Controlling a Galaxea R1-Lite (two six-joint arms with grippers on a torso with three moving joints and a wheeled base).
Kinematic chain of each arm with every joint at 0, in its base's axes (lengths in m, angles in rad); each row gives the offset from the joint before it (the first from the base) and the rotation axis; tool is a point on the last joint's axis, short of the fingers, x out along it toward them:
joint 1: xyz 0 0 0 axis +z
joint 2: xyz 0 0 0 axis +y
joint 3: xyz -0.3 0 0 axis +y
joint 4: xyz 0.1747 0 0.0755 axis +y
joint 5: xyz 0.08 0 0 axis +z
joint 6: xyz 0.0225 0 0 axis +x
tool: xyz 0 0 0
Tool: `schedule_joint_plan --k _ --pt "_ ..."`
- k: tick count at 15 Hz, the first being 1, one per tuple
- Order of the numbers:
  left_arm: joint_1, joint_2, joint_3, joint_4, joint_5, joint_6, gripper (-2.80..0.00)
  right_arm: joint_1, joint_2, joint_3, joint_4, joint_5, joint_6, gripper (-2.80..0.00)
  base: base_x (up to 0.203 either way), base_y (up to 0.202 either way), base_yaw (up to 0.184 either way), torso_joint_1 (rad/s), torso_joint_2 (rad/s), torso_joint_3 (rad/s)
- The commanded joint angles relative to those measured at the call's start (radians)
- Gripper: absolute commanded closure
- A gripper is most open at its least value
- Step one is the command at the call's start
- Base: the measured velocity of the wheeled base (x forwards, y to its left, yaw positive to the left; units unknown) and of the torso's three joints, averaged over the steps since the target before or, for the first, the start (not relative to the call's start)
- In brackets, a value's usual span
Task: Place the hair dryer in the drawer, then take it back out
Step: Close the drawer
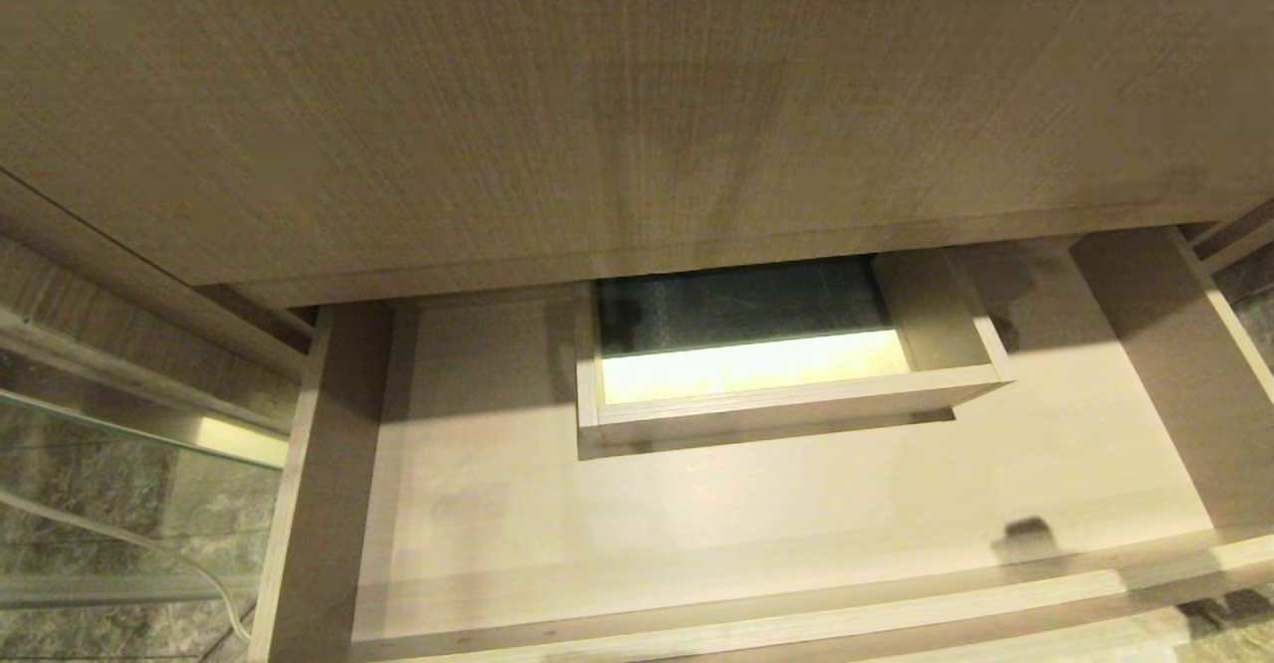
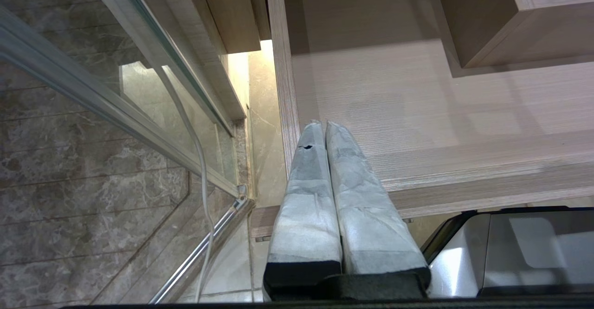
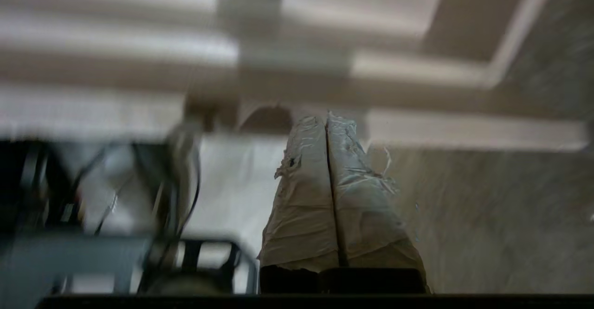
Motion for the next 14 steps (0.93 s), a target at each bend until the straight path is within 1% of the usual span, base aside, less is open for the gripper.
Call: schedule_joint_plan --k 1,3,6,8,10,14 --pt "0.000 0.000 -0.001 -0.001 0.000 0.000 0.00 0.000 0.076 -0.041 0.163 -0.001 -0.030 0.00 0.000 0.000 0.000 0.000 0.00 0.000" --pt "0.000 0.000 0.001 -0.002 0.000 0.000 0.00 0.001 0.170 -0.146 0.360 0.001 -0.087 0.00 0.000 0.000 0.000 0.000 0.00 0.000" --pt "0.000 -0.001 0.001 0.000 0.000 0.000 0.00 0.000 0.248 -0.201 0.486 -0.006 -0.173 0.00 0.000 0.000 0.000 0.000 0.00 0.000" --pt "0.000 0.000 0.001 0.000 0.000 0.000 0.00 -0.001 0.301 -0.213 0.505 -0.018 -0.218 0.00 0.000 0.000 0.000 0.000 0.00 0.000" --pt "0.000 -0.001 -0.001 -0.001 0.000 0.000 0.00 0.000 0.363 -0.233 0.516 -0.053 -0.246 0.00 0.000 0.000 0.000 0.000 0.00 0.000" --pt "0.000 -0.002 0.001 0.000 0.000 0.000 0.00 0.004 0.440 -0.273 0.541 -0.065 -0.261 0.00 0.000 0.000 0.000 0.000 0.00 0.000"
